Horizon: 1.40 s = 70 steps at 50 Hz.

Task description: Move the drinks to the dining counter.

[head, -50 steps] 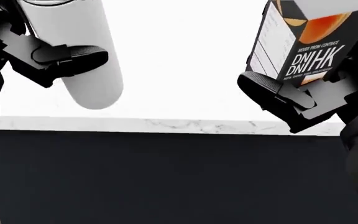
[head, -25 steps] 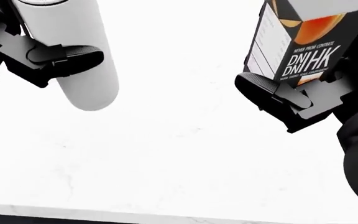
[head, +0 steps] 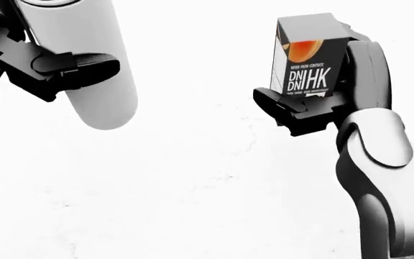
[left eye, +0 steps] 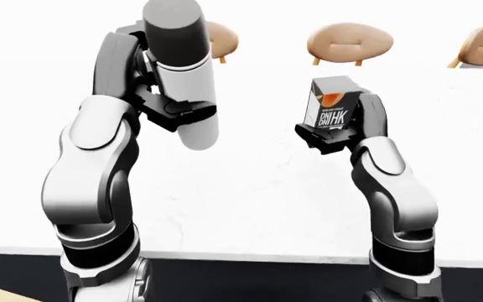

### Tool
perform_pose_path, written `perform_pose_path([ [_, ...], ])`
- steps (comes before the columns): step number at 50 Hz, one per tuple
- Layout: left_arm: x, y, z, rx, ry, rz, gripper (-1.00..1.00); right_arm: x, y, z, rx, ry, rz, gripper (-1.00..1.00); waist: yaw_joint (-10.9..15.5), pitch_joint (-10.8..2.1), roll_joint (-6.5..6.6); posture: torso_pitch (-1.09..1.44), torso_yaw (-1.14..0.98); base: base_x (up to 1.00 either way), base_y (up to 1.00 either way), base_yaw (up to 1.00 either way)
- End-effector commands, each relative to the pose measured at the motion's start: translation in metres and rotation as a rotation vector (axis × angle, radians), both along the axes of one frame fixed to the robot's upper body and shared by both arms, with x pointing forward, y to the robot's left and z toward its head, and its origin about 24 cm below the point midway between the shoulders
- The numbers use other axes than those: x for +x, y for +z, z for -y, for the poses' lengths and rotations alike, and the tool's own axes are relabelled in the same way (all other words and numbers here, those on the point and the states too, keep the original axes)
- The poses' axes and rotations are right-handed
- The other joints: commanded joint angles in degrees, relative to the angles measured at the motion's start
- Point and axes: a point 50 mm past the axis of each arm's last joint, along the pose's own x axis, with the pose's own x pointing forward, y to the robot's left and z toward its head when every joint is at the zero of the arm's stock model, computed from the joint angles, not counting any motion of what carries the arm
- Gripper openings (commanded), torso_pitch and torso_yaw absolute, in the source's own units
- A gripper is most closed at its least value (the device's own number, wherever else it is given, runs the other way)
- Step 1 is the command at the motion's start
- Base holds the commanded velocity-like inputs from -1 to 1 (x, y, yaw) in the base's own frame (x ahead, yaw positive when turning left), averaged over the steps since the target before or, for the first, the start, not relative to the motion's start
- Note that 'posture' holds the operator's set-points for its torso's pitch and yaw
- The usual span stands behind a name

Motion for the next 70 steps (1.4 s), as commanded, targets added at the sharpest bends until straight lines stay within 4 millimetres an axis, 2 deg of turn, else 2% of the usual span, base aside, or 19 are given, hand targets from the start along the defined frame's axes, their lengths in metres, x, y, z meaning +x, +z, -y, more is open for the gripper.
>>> perform_pose_path([
  [1,-0.008,0.019,0.001,0.002,-0.003,0.110,-1.00,-0.003,0.023,-0.004,-0.006,0.011,0.127,-1.00,0.1,-1.80,0.08,0.00,0.00,0.00,0.00,0.00],
  [10,-0.009,0.020,0.001,0.004,-0.005,0.110,-1.00,0.016,0.005,-0.006,-0.008,-0.024,0.063,-1.00,0.2,-1.63,0.19,0.00,0.00,0.00,0.00,0.00],
  [14,-0.008,0.020,0.001,0.003,-0.006,0.110,-1.00,0.029,0.002,-0.008,-0.009,-0.028,0.052,-0.99,0.2,-1.50,0.30,0.00,0.00,0.00,0.00,0.00],
  [18,-0.007,0.020,0.001,0.002,-0.004,0.111,-1.00,0.043,-0.011,-0.012,-0.011,-0.043,0.053,-1.00,0.2,-1.46,0.46,0.00,0.00,0.00,0.00,0.00],
  [28,-0.005,0.017,0.000,0.001,-0.004,0.107,-1.00,0.069,-0.031,-0.013,0.010,-0.089,0.018,-1.00,0.2,-1.90,0.51,0.00,0.00,0.00,0.00,0.00],
  [38,-0.005,0.015,-0.001,-0.001,-0.003,0.104,-1.00,0.077,-0.048,-0.011,0.005,-0.112,-0.013,-1.00,0.4,-2.34,0.28,0.00,0.00,0.00,0.00,0.00],
  [42,-0.004,0.014,-0.001,-0.002,-0.003,0.103,-1.00,0.078,-0.049,-0.010,0.001,-0.116,-0.014,-1.00,0.5,-2.54,0.19,0.00,0.00,0.00,0.00,0.00],
  [47,-0.005,0.015,0.000,-0.001,-0.003,0.105,-1.00,0.078,-0.048,-0.009,0.001,-0.120,-0.013,-0.65,0.7,-2.68,0.11,0.00,0.00,0.00,0.00,0.00],
  [55,-0.005,0.016,-0.001,-0.001,-0.001,0.107,-1.00,0.078,-0.048,-0.009,-0.001,-0.115,-0.015,-0.51,0.7,-2.72,0.06,0.00,0.00,0.00,0.00,0.00],
  [60,-0.006,0.018,-0.001,-0.001,-0.001,0.109,-1.00,0.078,-0.049,-0.008,-0.004,-0.111,-0.018,-0.11,0.6,-2.73,0.03,0.00,0.00,0.00,0.00,0.00],
  [64,-0.006,0.017,-0.002,0.000,-0.001,0.109,-1.00,0.078,-0.051,-0.008,-0.006,-0.109,-0.022,0.01,0.6,-2.74,0.03,0.00,0.00,0.00,0.00,0.00],
  [66,-0.005,0.017,-0.002,0.001,-0.001,0.109,-1.00,0.078,-0.051,-0.008,-0.009,-0.108,-0.024,0.14,0.6,-2.78,0.03,0.00,0.00,0.00,0.00,0.00],
  [70,-0.005,0.018,-0.001,0.003,-0.003,0.110,-1.00,0.078,-0.050,-0.006,-0.010,-0.108,-0.022,0.22,0.6,-2.79,0.01,0.00,0.00,0.00,0.00,0.00],
])
